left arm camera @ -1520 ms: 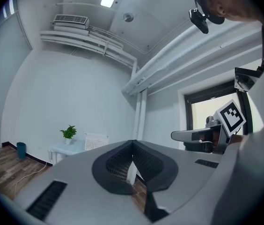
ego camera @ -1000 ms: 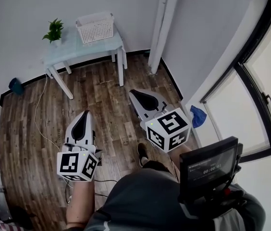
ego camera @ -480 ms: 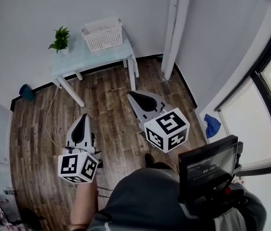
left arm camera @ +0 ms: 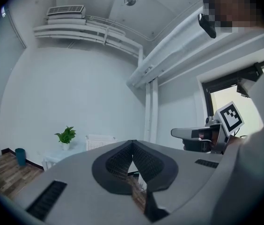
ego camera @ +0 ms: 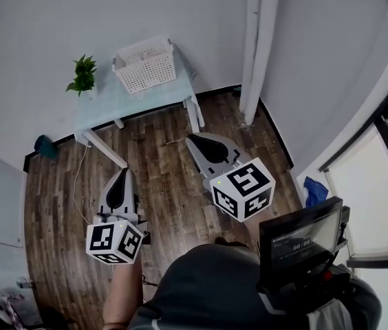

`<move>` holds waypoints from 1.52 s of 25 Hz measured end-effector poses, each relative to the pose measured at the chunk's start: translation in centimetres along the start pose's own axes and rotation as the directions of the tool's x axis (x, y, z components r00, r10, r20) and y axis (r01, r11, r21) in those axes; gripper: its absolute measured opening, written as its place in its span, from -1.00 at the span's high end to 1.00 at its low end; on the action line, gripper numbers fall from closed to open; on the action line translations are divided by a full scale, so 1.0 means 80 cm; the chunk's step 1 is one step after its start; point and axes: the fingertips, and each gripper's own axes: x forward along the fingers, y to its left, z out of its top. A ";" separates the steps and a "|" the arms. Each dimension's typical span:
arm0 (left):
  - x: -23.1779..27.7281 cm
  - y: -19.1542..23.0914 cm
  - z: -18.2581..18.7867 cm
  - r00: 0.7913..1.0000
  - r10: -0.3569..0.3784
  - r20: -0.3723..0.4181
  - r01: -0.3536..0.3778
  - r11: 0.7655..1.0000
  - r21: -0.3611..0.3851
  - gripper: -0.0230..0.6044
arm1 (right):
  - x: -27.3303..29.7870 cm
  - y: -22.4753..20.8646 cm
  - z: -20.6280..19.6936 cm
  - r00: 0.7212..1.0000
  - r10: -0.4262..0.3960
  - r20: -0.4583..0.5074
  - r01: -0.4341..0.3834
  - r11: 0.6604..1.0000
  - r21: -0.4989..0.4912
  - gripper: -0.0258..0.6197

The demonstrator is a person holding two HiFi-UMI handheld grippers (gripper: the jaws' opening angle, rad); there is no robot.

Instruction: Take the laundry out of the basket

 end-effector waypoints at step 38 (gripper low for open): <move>0.307 0.343 -0.001 0.993 -0.113 -0.031 0.110 0.990 -0.089 0.90 | 0.425 -0.109 -0.012 0.989 -0.113 -0.093 0.107 0.992 -0.074 0.87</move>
